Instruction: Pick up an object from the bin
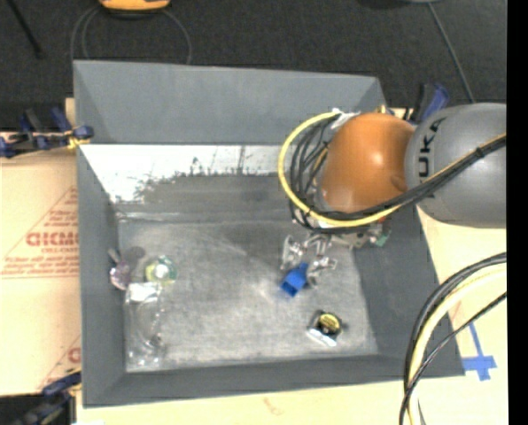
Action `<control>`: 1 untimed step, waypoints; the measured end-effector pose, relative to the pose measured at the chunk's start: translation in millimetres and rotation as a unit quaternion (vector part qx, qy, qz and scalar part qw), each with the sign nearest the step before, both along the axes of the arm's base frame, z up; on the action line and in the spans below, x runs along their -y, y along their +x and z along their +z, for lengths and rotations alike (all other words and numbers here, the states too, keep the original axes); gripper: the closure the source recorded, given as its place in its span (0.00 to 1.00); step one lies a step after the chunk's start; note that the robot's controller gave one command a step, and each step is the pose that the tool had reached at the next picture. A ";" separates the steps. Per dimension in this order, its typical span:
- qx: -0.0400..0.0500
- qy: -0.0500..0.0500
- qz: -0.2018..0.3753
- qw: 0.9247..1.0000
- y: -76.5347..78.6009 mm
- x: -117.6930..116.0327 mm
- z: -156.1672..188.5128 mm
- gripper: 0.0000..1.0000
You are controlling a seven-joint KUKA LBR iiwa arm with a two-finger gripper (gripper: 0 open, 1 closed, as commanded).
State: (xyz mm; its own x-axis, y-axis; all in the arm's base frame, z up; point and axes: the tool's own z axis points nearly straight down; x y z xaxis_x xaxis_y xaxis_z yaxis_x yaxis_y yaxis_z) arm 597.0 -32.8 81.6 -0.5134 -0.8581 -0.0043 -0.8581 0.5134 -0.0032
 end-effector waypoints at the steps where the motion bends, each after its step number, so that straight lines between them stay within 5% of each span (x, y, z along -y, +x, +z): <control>1: 0.004 -0.001 0.019 1.000 4.7 -12.3 140.3 1.00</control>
Offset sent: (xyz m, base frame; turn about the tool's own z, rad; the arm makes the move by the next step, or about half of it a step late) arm 0.0018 0.0126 0.1345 -0.0402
